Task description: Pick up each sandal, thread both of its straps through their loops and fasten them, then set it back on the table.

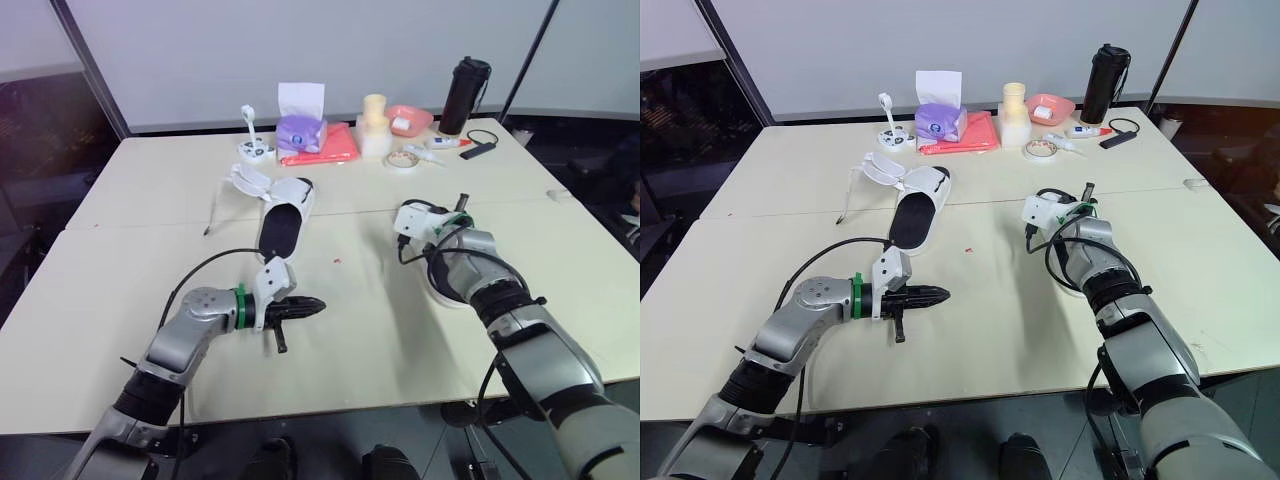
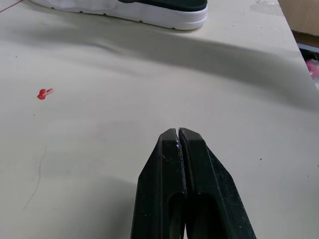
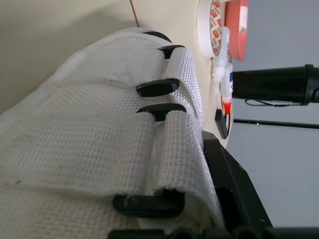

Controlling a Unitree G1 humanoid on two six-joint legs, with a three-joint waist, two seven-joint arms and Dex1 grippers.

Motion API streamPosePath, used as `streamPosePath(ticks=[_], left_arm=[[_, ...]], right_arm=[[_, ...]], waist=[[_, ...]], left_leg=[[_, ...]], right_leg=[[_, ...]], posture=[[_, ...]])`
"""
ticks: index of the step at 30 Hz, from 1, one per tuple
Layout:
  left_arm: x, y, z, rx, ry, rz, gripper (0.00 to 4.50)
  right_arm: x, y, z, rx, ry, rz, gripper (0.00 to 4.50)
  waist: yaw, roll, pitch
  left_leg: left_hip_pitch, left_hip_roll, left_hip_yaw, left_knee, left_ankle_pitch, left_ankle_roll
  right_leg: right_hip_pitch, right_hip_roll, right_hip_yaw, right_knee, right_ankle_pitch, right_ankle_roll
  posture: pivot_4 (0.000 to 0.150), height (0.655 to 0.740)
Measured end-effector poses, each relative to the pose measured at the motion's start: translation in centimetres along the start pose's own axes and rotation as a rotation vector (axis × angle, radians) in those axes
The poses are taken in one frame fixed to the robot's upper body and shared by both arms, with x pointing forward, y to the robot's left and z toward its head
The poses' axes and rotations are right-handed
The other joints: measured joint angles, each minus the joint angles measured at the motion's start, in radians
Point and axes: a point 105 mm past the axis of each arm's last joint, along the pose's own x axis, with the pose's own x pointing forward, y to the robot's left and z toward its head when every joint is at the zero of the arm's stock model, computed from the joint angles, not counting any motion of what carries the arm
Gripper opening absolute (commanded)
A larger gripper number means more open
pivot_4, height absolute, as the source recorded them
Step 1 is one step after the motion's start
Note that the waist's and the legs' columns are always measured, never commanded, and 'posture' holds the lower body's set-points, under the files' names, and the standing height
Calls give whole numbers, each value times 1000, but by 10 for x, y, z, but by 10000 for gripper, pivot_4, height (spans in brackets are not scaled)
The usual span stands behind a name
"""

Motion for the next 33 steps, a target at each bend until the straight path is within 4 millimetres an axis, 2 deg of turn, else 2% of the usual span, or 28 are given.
streamPosePath(ticks=[3, 8, 12, 14, 18, 24, 28, 30, 33], left_arm=[[0, 0, 0, 6, 0, -1, 0], [2, 0, 2, 20, -5, -8, 0], [2, -1, 2, 20, -2, -19, 0], [3, -1, 2, 20, -2, -23, 0], [2, -1, 1, 23, 5, -25, 0], [1, 0, 0, 22, 13, -29, 0], [1, 2, 1, 31, 12, -25, 0], [2, 7, 6, 60, 8, -6, 0], [3, 21, 17, 163, 7, 69, 0]], right_arm=[[-3, 1, 0, 8, 8, 13, 179], [-8, 12, 1, 31, 10, 55, 24832], [-16, 2, -1, 40, 1, 31, 44600], [-22, 1, -4, 47, -4, 39, 44600], [-40, 9, -7, 59, -24, 84, 44600], [-85, 23, -14, 161, -66, 202, 44600], [-109, 27, -15, 301, -109, 306, 44600], [-124, 28, -8, 441, -178, 394, 44600], [-151, 22, 23, 657, -377, 530, 44600]], waist=[[0, 0, 0], [0, 0, 0], [0, 0, 0], [2, 0, -1], [4, -1, -1], [5, -1, -1], [3, -1, -1], [3, -1, -1], [3, -2, -1]], left_leg=[[0, 0, 0, 0, 0, 0], [0, 0, 0, 1, 0, 0], [0, 0, 0, 1, 0, 0], [0, 0, 0, 1, 0, 0], [0, 0, -1, 2, 0, 0], [1, 0, -1, 2, 0, 0], [1, 1, -1, 3, 0, 0], [1, 1, -1, 3, 0, 0], [1, 1, -1, 3, 0, 0]], right_leg=[[0, 0, 0, 0, 0, 0], [0, 0, 0, 0, 0, 0], [0, 0, 0, 0, 0, 0], [1, 0, 0, 0, 0, 0], [2, 0, -1, 0, 0, 0], [3, 0, -2, 0, 0, 0], [3, 0, -1, 0, 0, 0], [3, 0, -2, 0, 0, 0], [3, 0, -2, 0, 0, 0]], posture=[[1500, 7344], [1500, 7344], [1500, 7344], [1500, 7344], [1500, 7344], [1500, 7344], [1500, 7344], [1500, 7344], [1500, 7344]])
